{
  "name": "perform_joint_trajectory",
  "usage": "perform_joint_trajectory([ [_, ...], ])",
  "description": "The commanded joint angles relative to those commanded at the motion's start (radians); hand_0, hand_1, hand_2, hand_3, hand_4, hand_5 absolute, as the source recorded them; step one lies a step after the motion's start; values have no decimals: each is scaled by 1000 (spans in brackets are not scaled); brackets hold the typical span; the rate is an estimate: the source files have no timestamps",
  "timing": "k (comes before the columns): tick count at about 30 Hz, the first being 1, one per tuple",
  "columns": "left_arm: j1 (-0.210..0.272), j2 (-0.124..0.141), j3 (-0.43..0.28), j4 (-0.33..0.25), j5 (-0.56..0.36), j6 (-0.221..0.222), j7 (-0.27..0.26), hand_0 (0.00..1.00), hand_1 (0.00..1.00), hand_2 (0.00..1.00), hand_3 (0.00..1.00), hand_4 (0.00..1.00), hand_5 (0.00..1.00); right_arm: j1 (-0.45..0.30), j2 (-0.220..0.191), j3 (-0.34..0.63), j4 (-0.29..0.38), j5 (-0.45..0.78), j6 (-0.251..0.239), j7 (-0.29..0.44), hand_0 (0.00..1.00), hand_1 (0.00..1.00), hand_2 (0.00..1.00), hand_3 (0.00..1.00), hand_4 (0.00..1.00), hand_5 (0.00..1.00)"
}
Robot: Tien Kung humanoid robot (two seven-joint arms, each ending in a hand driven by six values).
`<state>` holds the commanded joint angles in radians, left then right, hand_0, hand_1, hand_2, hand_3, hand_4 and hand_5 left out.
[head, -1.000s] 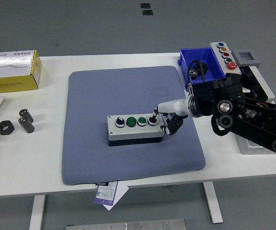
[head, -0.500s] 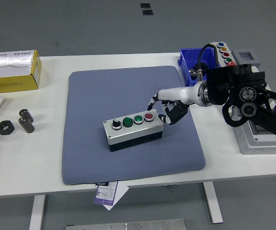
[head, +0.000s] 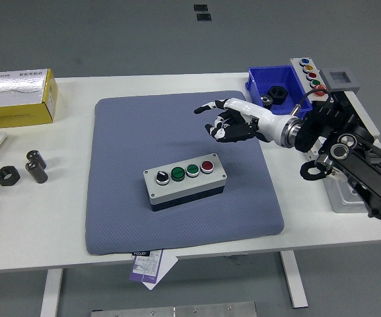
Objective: Pick up the button,place it on the desk,press the button,press the button
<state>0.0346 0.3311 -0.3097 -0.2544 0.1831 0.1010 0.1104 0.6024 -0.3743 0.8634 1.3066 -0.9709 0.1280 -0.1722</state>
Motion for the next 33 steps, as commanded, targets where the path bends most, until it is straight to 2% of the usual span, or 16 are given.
perform_joint_trajectory([
  [3, 0, -4, 1, 0, 0, 2, 0, 637, 583, 635, 754, 817, 212, -82, 15, 37, -70, 117, -80, 117, 125, 268, 510, 777, 668, 194],
  [4, 0, -5, 1, 1, 0, 2, 0, 637, 583, 635, 754, 816, 214, -107, 15, 47, -87, 153, -93, 151, 501, 610, 639, 712, 754, 303],
  [9, 2, -11, 3, 2, -2, 3, 1, 637, 583, 635, 754, 816, 214, -237, -10, 82, -105, 334, -72, 299, 501, 610, 639, 712, 754, 303],
  [10, 2, -12, 4, 2, -3, 3, 1, 637, 583, 635, 754, 816, 214, -257, -16, 85, -101, 361, -67, 321, 697, 701, 716, 712, 831, 487],
  [13, 0, -12, 5, 3, -4, 4, 2, 637, 583, 635, 754, 816, 214, -308, -30, 88, -84, 437, -59, 378, 697, 701, 716, 712, 831, 487],
  [15, -2, -11, 5, 3, -3, 5, 2, 637, 583, 635, 754, 816, 214, -317, -34, 82, -80, 477, -58, 397, 697, 701, 716, 712, 831, 487],
  [16, -3, -10, 4, 3, -2, 5, 2, 637, 583, 635, 754, 816, 216, -318, -34, 78, -79, 495, -57, 402, 794, 756, 781, 774, 936, 742],
  [27, -11, -5, 15, 3, -8, 5, 1, 637, 583, 635, 753, 815, 216, -315, -28, 18, -81, 520, -61, 404, 817, 763, 785, 776, 940, 783],
  [28, -11, -4, 17, 3, -9, 5, 1, 637, 583, 634, 751, 814, 214, -314, -28, 16, -80, 518, -63, 404, 812, 764, 787, 788, 953, 733],
  [33, -13, 0, 22, 3, -11, 5, 2, 637, 583, 634, 751, 814, 214, -313, -31, 24, -74, 521, -61, 404, 812, 764, 787, 788, 953, 733],
])
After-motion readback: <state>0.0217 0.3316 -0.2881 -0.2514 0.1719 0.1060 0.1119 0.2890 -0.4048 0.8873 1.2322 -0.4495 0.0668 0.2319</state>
